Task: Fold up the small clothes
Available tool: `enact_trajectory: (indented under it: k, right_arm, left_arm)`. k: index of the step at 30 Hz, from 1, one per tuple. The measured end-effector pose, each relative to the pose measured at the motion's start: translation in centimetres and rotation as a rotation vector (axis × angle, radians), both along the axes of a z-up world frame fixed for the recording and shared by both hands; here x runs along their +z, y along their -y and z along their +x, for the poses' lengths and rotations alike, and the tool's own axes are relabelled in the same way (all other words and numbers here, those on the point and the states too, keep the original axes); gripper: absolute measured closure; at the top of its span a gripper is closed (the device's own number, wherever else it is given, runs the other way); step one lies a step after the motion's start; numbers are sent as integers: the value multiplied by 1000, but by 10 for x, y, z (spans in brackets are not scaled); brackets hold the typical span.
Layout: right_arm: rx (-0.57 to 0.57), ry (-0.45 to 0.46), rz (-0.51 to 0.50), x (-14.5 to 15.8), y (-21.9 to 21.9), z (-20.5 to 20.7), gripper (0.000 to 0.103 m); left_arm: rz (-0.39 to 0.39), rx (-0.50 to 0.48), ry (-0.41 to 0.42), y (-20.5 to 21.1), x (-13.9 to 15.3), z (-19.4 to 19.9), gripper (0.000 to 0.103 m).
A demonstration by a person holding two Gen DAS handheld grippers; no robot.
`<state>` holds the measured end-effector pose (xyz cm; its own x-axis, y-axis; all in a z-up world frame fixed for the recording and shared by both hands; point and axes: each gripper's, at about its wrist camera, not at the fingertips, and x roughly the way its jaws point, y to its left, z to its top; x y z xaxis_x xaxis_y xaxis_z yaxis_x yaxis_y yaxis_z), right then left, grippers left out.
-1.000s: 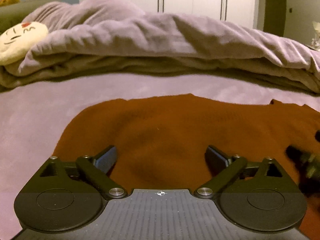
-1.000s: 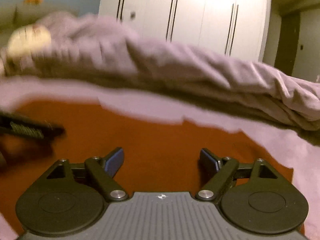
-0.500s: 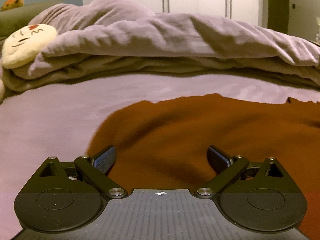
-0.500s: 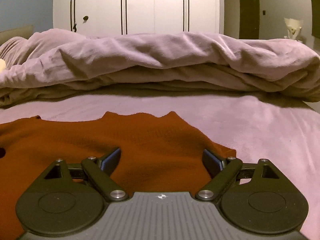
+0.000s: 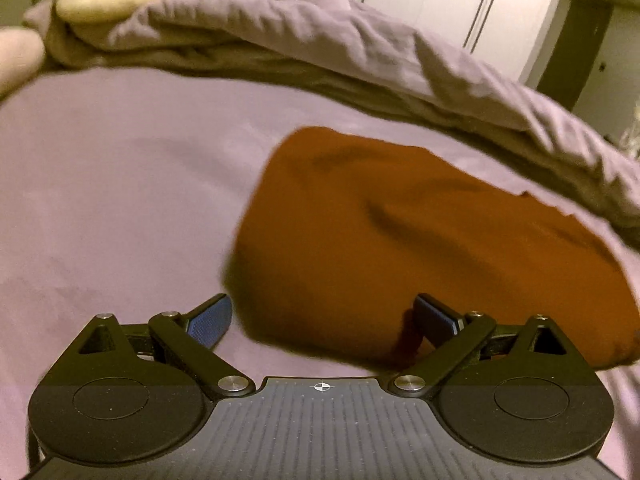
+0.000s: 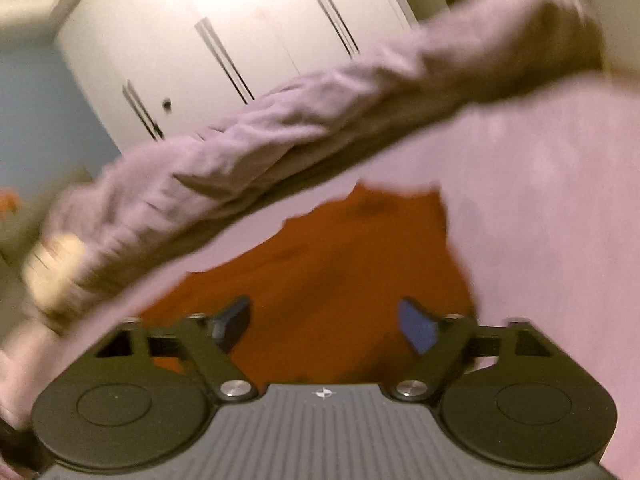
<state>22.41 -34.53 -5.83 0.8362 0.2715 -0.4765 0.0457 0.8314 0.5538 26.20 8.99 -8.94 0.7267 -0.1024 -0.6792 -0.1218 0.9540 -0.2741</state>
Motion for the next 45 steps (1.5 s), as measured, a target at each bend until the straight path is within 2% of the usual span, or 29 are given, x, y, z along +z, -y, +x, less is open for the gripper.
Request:
enact_trajectory:
  k: [2, 4, 5, 6, 7, 8, 9, 12, 14, 16, 18, 20, 21, 22, 23, 25, 27, 29, 31, 33, 34, 36, 39, 41, 43, 45]
  right_arm:
    - [7, -22, 136, -12, 6, 0, 44]
    - [9, -56, 172, -20, 8, 7, 52]
    - [0, -70, 153, -24, 9, 11, 55]
    - [-14, -87, 105, -27, 11, 15, 64]
    - [-30, -99, 58, -30, 13, 17, 81]
    - [-37, -100, 29, -32, 17, 18, 90]
    - [-49, -105, 2, -35, 23, 18, 103]
    - [-69, -96, 1, -37, 38, 14, 103]
    - [-82, -86, -96, -27, 32, 10, 103]
    - [-120, -106, -219, -17, 25, 8, 103]
    - [-128, -106, -262, -9, 20, 2, 96]
    - [-112, -84, -250, -2, 15, -9, 71]
    - [-105, -80, -248, 0, 11, -16, 44]
    - [-90, -69, -248, 1, 6, -23, 33]
    - [-70, -50, -250, 2, 3, -32, 33]
    - [-40, -42, -276, 3, -9, -43, 30]
    - [-24, -43, -283, 3, -19, -48, 28]
    - [-12, -52, -271, 2, -23, -56, 28]
    - [-8, -56, -259, 2, -23, -61, 28]
    - [0, -58, -258, 2, -24, -61, 28]
    - [2, -55, -260, 2, -25, -61, 28]
    - [15, -46, -267, 3, -26, -60, 28]
    - [24, -32, -313, 4, -29, -58, 28]
    - [26, -30, -351, 4, -33, -56, 33]
    - [31, -33, -391, 5, -37, -51, 58]
    - [38, -28, -421, 5, -44, -45, 67]
  left_arm:
    - [-30, -12, -8, 3, -1, 7, 3]
    - [-48, -4, -11, 2, -3, 14, 6]
    - [-40, 7, -20, 1, -4, 17, 13]
    - [-21, 16, -27, 0, -4, 20, 20]
    - [-4, 21, -31, -3, -5, 20, 21]
    - [-1, 23, -28, -7, -4, 20, 26]
    - [3, 33, -30, -13, -4, 21, 28]
    - [35, 125, -28, -29, 2, 20, 27]
    - [39, 209, -47, -44, 5, 15, 27]
    - [17, 224, -51, -54, 10, 6, 26]
    - [-31, 197, -62, -58, 14, -3, 16]
    - [-139, 144, -73, -59, 14, -10, 13]
    - [-196, 115, -79, -57, 12, -13, 12]
    - [-245, 92, -83, -56, 9, -14, 11]
    - [-286, 75, -85, -54, 6, -13, 10]
    - [-320, 85, -88, -49, 0, -9, 9]
    - [-367, 107, -86, -48, -3, -4, 9]
    - [-473, 119, -79, -51, -4, 5, 11]
    - [-503, 137, -83, -52, -7, 12, 16]
    - [-502, 152, -106, -54, -14, 24, 36]
    - [-512, 165, -110, -56, -18, 28, 41]
    - [-560, 190, -131, -63, -24, 35, 57]
    - [-601, 207, -156, -71, -29, 42, 68]
    - [-590, 190, -151, -72, -26, 45, 73]
    - [-554, 156, -122, -69, -19, 45, 74]
    - [-526, 130, -99, -66, -15, 41, 73]
